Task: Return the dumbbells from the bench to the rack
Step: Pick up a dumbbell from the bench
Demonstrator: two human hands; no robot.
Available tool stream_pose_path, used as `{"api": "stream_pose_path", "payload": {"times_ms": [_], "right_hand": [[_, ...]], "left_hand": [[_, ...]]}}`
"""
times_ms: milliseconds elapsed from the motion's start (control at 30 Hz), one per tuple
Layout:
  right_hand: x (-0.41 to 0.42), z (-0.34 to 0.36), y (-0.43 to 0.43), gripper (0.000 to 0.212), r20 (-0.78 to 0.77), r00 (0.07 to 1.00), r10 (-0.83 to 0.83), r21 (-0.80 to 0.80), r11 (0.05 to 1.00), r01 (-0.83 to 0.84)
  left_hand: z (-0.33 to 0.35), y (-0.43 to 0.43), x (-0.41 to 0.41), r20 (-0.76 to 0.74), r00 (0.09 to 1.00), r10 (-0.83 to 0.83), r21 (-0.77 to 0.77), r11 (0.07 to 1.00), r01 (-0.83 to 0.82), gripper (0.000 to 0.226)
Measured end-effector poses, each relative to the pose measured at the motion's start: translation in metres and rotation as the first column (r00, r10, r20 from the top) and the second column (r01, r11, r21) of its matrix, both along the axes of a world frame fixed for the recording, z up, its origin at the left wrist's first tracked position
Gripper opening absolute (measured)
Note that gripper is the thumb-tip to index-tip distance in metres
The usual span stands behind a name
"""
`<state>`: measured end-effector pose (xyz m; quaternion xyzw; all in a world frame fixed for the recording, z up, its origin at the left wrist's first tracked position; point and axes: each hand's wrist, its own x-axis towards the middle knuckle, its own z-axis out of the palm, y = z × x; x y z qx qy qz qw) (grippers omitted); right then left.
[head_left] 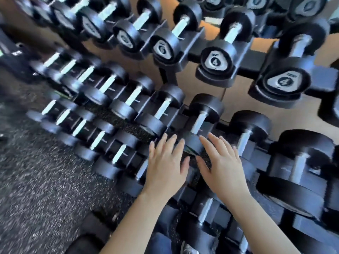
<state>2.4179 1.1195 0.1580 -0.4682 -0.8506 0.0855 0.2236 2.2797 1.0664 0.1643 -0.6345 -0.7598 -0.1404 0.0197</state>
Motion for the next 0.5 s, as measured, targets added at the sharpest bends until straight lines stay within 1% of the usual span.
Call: {"api": "stream_pose_path", "payload": {"times_ms": [133, 233, 367, 500], "right_hand": [[-0.022, 0.002, -0.017, 0.045, 0.009, 0.993, 0.117, 0.037, 0.992, -0.118], [-0.048, 0.007, -0.028, 0.049, -0.011, 0.975, 0.223, 0.031, 0.974, -0.223], [-0.091, 0.01, -0.049, 0.049, -0.018, 0.927, 0.376, 0.055, 0.926, -0.374], [-0.135, 0.013, -0.069, 0.049, -0.007, 0.861, 0.508, 0.064, 0.86, -0.507]], "left_hand": [[0.002, -0.045, -0.018, -0.039, 0.985, 0.165, -0.006, 0.986, -0.165, 0.048], [0.008, -0.074, -0.034, -0.064, 0.956, 0.288, 0.026, 0.958, -0.287, 0.046], [0.016, -0.108, -0.057, -0.075, 0.892, 0.446, 0.045, 0.895, -0.444, 0.046], [0.015, -0.146, -0.08, -0.088, 0.809, 0.581, 0.036, 0.814, -0.58, 0.045]]}}
